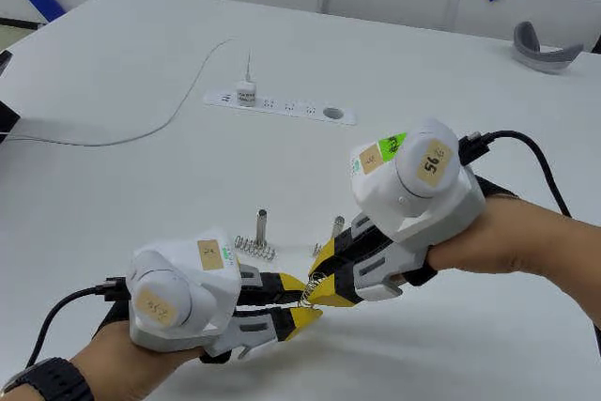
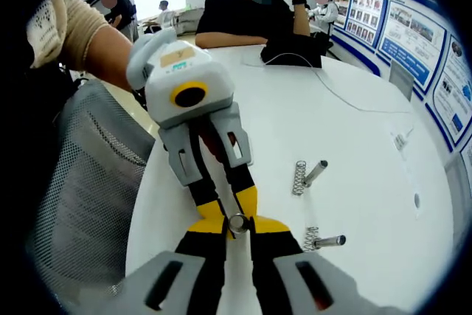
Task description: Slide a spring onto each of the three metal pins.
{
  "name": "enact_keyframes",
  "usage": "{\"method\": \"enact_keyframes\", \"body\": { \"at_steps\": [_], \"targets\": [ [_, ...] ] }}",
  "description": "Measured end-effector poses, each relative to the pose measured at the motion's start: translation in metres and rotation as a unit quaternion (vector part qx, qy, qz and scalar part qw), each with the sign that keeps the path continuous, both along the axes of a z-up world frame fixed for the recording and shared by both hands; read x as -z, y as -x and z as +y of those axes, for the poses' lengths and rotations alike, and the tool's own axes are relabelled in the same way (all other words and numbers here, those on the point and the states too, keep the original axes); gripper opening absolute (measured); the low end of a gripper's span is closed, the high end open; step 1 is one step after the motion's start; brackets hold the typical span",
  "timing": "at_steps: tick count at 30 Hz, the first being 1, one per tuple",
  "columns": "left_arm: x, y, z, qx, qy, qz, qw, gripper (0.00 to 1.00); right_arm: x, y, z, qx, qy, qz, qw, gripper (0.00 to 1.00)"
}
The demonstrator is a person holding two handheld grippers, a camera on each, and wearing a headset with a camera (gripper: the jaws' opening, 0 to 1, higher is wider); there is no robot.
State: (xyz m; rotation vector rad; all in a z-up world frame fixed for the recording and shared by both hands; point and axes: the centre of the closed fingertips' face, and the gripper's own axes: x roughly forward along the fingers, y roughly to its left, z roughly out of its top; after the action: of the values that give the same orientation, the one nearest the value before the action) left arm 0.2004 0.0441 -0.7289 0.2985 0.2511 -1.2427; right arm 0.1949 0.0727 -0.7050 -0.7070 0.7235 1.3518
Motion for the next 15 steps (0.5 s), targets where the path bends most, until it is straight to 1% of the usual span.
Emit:
{"method": "enact_keyframes", "body": {
  "at_steps": [8, 15],
  "targets": [
    [0.0003, -0.0004, 0.0006, -0.001, -0.004, 0.000, 1.0000, 0.11, 0.0013, 0.0001, -0.0001, -0.002, 0.005, 0.001, 1.0000, 0.12],
    [-0.0023, -0.0012, -0.0006, -0.004, 0.000, -0.003, 1.0000, 0.11, -0.0012, -0.0012, -0.0011, 0.002, 0.003, -0.002, 1.0000, 0.12]
  ]
}}
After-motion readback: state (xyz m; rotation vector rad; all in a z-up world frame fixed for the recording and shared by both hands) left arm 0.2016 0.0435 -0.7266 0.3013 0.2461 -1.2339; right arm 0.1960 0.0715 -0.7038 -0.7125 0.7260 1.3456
